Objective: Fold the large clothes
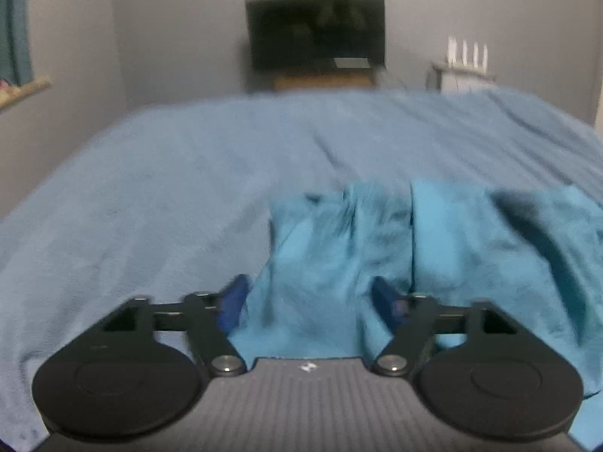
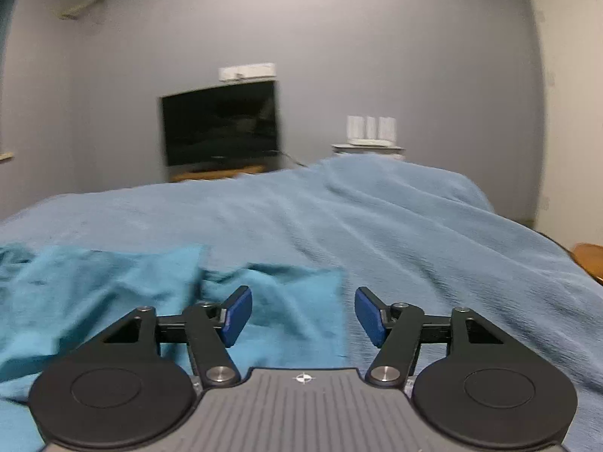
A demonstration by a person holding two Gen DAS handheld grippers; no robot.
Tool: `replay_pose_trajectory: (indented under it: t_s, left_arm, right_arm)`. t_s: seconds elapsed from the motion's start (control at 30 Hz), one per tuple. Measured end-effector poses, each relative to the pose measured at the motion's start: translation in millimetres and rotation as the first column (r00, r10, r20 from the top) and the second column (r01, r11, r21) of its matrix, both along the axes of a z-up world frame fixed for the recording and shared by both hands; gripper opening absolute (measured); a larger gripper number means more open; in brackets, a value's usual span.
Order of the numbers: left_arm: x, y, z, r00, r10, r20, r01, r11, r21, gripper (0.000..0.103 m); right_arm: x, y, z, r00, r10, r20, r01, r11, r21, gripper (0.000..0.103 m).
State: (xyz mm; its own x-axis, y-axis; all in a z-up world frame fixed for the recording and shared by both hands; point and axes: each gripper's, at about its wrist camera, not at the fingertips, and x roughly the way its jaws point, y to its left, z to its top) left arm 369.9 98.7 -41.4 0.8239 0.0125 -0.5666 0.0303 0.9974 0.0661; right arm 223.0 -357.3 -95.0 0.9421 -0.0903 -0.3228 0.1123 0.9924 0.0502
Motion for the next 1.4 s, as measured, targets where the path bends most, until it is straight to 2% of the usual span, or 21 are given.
replay_pose_trajectory:
  t_s: [0.03, 0.17, 0.23, 0.3, 0.37, 0.4, 0.47, 0.53, 0.57, 0.63, 0.7, 0.8, 0.87, 0.9, 1.03, 1.13, 1.2, 1.27, 1.4]
  left_arm:
    - [-4.1, 0.5, 4.3, 1.000, 0.007, 0.029, -0.007, 1.000, -0.001, 0.090]
    - [-40.7, 1.4, 20.3, 0.992, 0.091, 0.083, -0.087, 0.995, -0.052, 0.091]
    - [-57.2, -7.3, 27.4, 0.980, 0.116, 0.159, -0.110, 0.993, -0.050, 0.091]
    - [-73.0, -32.7, 25.1, 0.980, 0.041, 0.193, -0.035, 0.999, -0.034, 0.092]
    - [-88.0, -65.3, 15.7, 0.971, -0.057, 0.231, 0.053, 0.998, 0.020, 0.092]
    - [-91.1, -84.5, 7.0, 0.966, -0.128, 0.226, 0.114, 0.991, 0.073, 0.093]
    - [-86.7, -114.8, -13.8, 0.960, -0.244, 0.141, 0.211, 0.954, 0.214, 0.094]
    - [-76.5, -123.6, -36.5, 0.972, -0.217, 0.089, 0.176, 0.927, 0.331, 0.094]
    - [-68.9, -115.8, -42.6, 0.983, -0.170, 0.063, 0.138, 0.930, 0.342, 0.094]
    - [-52.9, -80.3, -47.3, 1.000, 0.006, 0.000, -0.006, 0.960, 0.278, 0.094]
    - [-49.0, -34.1, -51.8, 0.988, 0.140, -0.063, -0.129, 0.979, 0.157, 0.095]
    - [-57.1, 12.3, -57.5, 0.962, 0.239, -0.134, -0.239, 0.971, 0.012, 0.097]
    - [-63.7, 28.3, -52.1, 0.948, 0.283, -0.146, -0.298, 0.950, -0.090, 0.098]
    - [-69.1, 29.6, -47.5, 0.948, 0.289, -0.137, -0.304, 0.946, -0.114, 0.098]
    - [-90.6, 11.2, -28.6, 0.962, 0.261, -0.084, -0.268, 0.959, -0.089, 0.098]
    - [-102.4, -5.7, -15.9, 0.974, 0.223, -0.043, -0.225, 0.973, -0.060, 0.098]
    - [-106.1, -11.4, -11.1, 0.978, 0.209, -0.028, -0.210, 0.976, -0.055, 0.098]
    - [-110.9, -15.5, -10.6, 0.983, 0.183, -0.028, -0.185, 0.979, -0.086, 0.098]
    - [-129.2, -20.4, -3.5, 0.986, 0.164, -0.028, -0.166, 0.983, -0.079, 0.098]
  right_arm:
    - [-2.1, 8.7, 2.0, 0.999, 0.042, 0.002, -0.042, 0.999, -0.002, 0.070]
    - [-8.8, 54.0, 3.0, 0.975, 0.224, -0.001, -0.224, 0.974, -0.042, 0.072]
    - [-10.8, 80.4, 1.4, 0.947, 0.321, -0.031, -0.322, 0.945, -0.065, 0.071]
    - [-15.3, 111.4, 0.8, 0.918, 0.392, -0.057, -0.396, 0.912, -0.108, 0.071]
    - [-15.7, 132.5, -4.3, 0.889, 0.450, -0.088, -0.458, 0.879, -0.136, 0.071]
    - [-15.4, 142.0, -7.1, 0.877, 0.468, -0.110, -0.480, 0.866, -0.142, 0.071]
    - [-12.0, 155.4, -15.3, 0.868, 0.466, -0.170, -0.491, 0.856, -0.161, 0.070]
    - [-13.0, 154.7, -24.7, 0.872, 0.442, -0.211, -0.478, 0.862, -0.168, 0.070]
    - [-13.3, 148.0, -27.2, 0.881, 0.418, -0.222, -0.454, 0.878, -0.150, 0.070]
    - [-12.1, 128.3, -27.8, 0.906, 0.346, -0.243, -0.374, 0.925, -0.075, 0.070]
    - [-8.2, 108.1, -30.5, 0.937, 0.229, -0.265, -0.246, 0.969, -0.031, 0.069]
    - [-11.8, 76.2, -30.7, 0.953, 0.103, -0.285, -0.093, 0.994, 0.048, 0.068]
    - [-21.1, 62.7, -25.9, 0.960, 0.055, -0.274, -0.031, 0.995, 0.091, 0.067]
    - [-25.3, 59.3, -23.5, 0.962, 0.035, -0.269, -0.006, 0.994, 0.108, 0.066]
    - [-48.4, 58.8, -10.3, 0.970, -0.001, -0.243, 0.037, 0.989, 0.141, 0.070]
    - [-69.5, 66.0, 4.0, 0.981, 0.014, -0.195, 0.010, 0.992, 0.122, 0.074]
    - [-83.7, 70.3, 15.1, 0.986, 0.035, -0.163, -0.021, 0.996, 0.090, 0.079]
    - [-91.7, 83.1, 23.3, 0.988, 0.077, -0.132, -0.071, 0.996, 0.044, 0.082]
    - [-102.0, 113.4, 33.2, 0.973, 0.203, -0.106, -0.210, 0.976, -0.059, 0.083]
